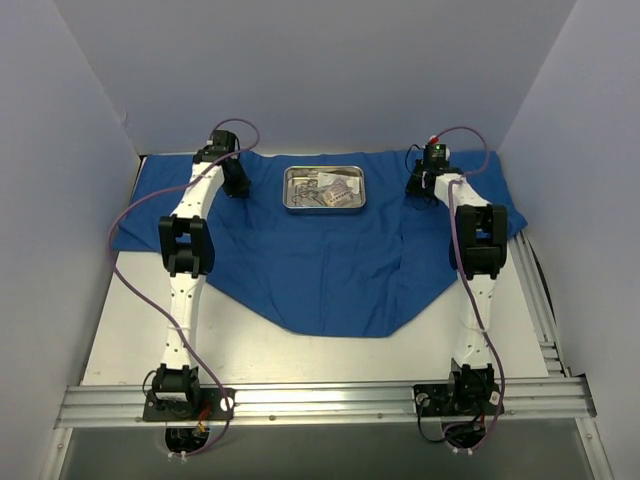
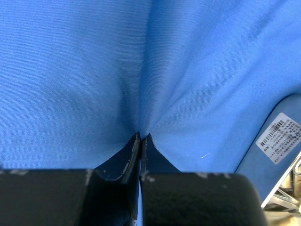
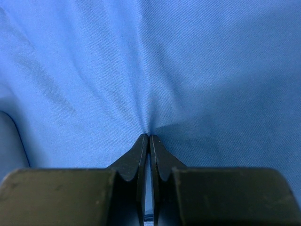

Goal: Open and lay out the surgical kit
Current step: Smooth out the surgical kit at the center of the board.

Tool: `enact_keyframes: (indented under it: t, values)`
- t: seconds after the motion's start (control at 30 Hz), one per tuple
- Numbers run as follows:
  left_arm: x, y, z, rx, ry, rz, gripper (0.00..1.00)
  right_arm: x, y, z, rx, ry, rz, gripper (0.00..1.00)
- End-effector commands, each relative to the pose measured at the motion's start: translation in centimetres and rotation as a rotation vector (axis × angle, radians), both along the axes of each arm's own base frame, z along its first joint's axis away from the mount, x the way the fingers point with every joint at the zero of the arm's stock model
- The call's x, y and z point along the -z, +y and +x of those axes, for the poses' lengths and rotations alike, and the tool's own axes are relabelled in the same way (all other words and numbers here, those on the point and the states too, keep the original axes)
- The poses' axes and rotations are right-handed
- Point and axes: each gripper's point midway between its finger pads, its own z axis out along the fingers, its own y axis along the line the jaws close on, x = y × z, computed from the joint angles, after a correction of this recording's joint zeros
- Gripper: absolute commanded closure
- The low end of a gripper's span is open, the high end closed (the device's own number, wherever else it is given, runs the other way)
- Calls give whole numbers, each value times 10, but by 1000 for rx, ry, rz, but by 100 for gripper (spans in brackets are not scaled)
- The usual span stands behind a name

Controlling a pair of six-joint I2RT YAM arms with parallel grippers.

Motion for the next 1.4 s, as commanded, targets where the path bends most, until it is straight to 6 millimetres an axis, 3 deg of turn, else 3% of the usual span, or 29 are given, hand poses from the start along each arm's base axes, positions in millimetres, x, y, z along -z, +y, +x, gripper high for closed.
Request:
enact_keyframes:
  t: [0.0, 0.2, 0.23, 0.37, 0.8, 0.83, 0.87, 0.97, 1.13, 1.2, 1.23, 1.27, 1.3, 1.37]
  values:
    - [18, 77, 8, -160, 4, 99, 94, 37, -59, -18, 92, 113, -105, 100]
    - [14, 85, 6, -168, 13, 97, 94, 40, -46, -18, 71, 116, -87, 100]
    - [14, 103, 5, -198, 16, 93, 94, 40, -44, -17, 71, 113, -83, 100]
    - [14, 114, 4, -212, 21, 87, 94, 40, -37, -14, 64, 102, -76, 100]
    - [9, 130, 6, -222, 6, 91, 92, 35, -28, -3, 67, 70, -44, 100]
    - [8, 130, 7, -221, 1, 86, 89, 33, -28, -2, 68, 66, -41, 100]
    - [5, 129, 8, -218, -7, 80, 76, 32, -28, -1, 72, 60, -39, 100]
    - [-9, 123, 12, -211, -35, 54, 59, 17, -29, 1, 89, 30, -43, 94]
    - [-52, 111, 15, -186, -104, 15, 29, -34, -35, 4, 105, -45, -86, 65]
    - [-81, 103, 14, -178, -147, 3, 20, -56, -46, 3, 141, -69, -132, 55]
    - [-87, 102, 11, -176, -150, -1, 12, -59, -31, -1, 118, -62, -143, 52]
    - [-108, 99, 8, -172, -176, -3, 7, -66, -30, -2, 116, -65, -159, 50]
    - [-115, 95, 5, -169, -180, -7, 4, -76, -33, -5, 127, -72, -185, 46]
    - [-133, 93, -9, -168, -174, -5, 6, -78, -24, -15, 107, -41, -219, 45]
